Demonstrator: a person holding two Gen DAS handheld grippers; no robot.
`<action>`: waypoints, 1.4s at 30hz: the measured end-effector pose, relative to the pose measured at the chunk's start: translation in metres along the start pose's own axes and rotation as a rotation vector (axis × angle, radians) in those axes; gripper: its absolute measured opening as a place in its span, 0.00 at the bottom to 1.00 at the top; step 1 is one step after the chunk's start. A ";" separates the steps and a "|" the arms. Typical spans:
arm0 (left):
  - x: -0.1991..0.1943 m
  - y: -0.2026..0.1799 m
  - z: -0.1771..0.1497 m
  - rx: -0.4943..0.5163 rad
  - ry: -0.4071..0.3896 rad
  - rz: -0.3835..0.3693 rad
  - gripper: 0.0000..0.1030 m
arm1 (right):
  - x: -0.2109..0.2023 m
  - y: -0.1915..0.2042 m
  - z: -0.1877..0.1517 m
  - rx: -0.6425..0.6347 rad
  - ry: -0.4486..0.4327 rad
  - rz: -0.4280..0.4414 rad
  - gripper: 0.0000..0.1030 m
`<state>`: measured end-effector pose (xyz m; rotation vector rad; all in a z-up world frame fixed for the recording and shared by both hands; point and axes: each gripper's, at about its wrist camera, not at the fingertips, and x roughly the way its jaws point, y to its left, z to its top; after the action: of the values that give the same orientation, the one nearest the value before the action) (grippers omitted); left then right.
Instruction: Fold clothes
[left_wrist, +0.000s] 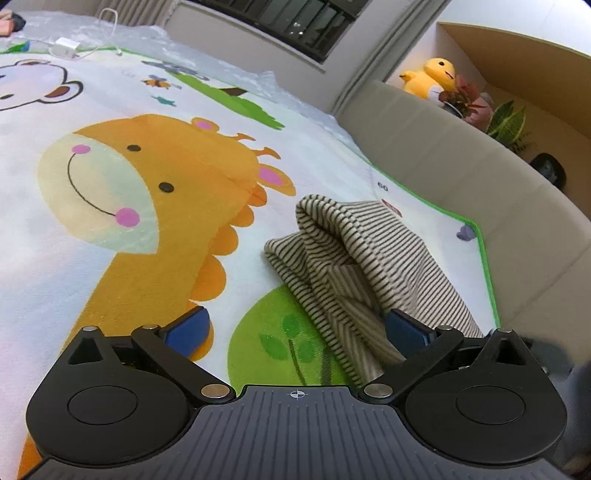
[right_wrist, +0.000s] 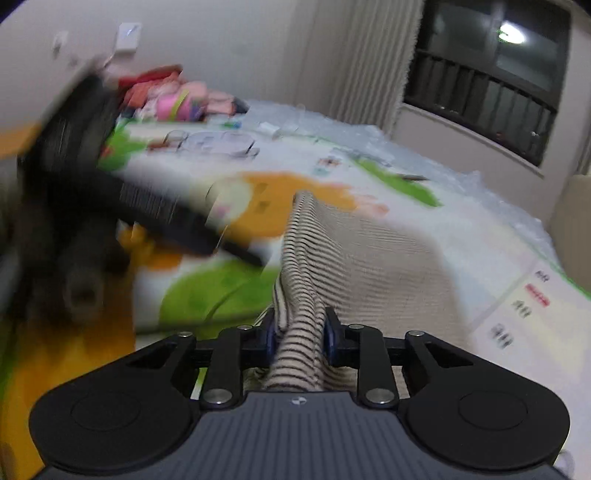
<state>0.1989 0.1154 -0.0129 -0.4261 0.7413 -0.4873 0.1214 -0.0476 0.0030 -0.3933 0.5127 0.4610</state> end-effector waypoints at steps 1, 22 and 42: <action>-0.002 -0.001 0.002 -0.004 0.003 0.001 1.00 | 0.000 0.008 -0.001 -0.030 -0.013 -0.022 0.33; 0.041 -0.061 0.014 0.107 0.041 -0.022 0.86 | -0.060 -0.022 0.007 0.113 -0.168 0.170 0.47; -0.001 -0.089 0.031 0.164 -0.119 -0.183 0.85 | -0.028 0.009 -0.042 0.039 -0.032 0.019 0.64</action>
<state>0.1969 0.0503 0.0548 -0.3673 0.5458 -0.6832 0.0791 -0.0687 -0.0179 -0.3439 0.4938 0.4741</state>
